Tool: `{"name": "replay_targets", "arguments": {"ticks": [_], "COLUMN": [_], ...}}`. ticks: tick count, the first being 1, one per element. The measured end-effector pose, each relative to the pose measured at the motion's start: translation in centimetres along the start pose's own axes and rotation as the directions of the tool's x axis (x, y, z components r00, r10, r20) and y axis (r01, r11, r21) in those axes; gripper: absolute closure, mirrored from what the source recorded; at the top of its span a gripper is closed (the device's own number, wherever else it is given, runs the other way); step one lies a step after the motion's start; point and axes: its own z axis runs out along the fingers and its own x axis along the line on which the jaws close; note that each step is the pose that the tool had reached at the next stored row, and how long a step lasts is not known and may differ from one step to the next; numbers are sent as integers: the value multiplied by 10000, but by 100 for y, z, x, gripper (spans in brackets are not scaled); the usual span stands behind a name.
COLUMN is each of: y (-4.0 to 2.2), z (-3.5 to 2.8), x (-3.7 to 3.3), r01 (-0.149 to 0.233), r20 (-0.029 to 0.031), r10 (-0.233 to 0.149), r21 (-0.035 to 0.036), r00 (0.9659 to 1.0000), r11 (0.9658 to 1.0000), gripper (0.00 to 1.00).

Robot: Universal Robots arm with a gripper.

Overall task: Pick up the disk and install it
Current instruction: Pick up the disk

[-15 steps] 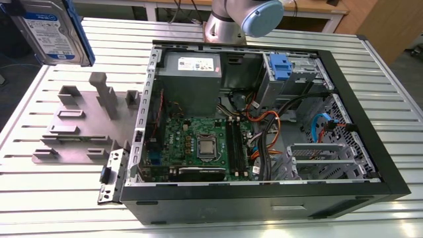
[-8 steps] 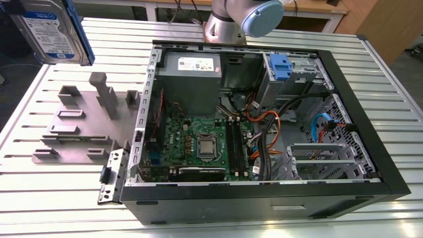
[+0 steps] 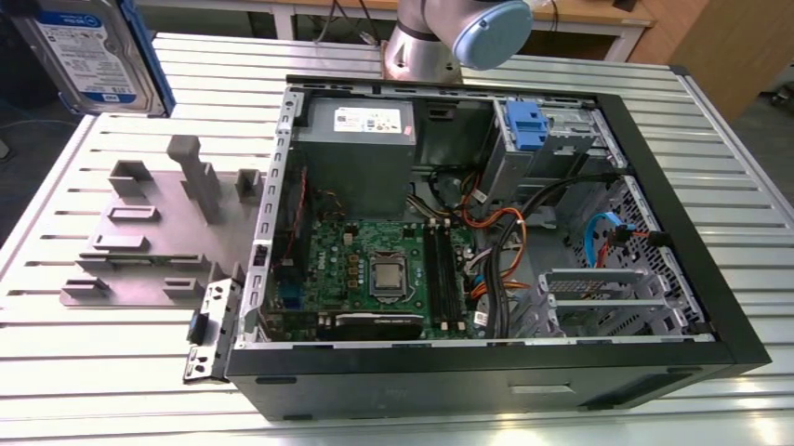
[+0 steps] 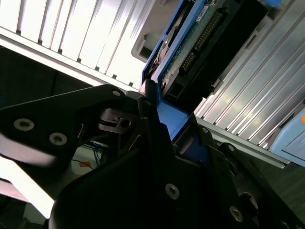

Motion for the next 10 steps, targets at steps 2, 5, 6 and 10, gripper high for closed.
{"name": "replay_targets", "arguments": {"ticks": [2, 5, 6, 10], "y": [0, 0, 0, 0], "z": [-18, -22, -24, -25], "x": [0, 0, 0, 0], "r01": [0, 0, -1, 0], "r20": [-1, -2, -2, -1], "r10": [0, 0, 1, 0], "r21": [1, 0, 0, 1], "r00": [10000, 10000, 10000, 10000], "r11": [10000, 10000, 10000, 10000], "gripper": [64, 64, 64, 64]}}
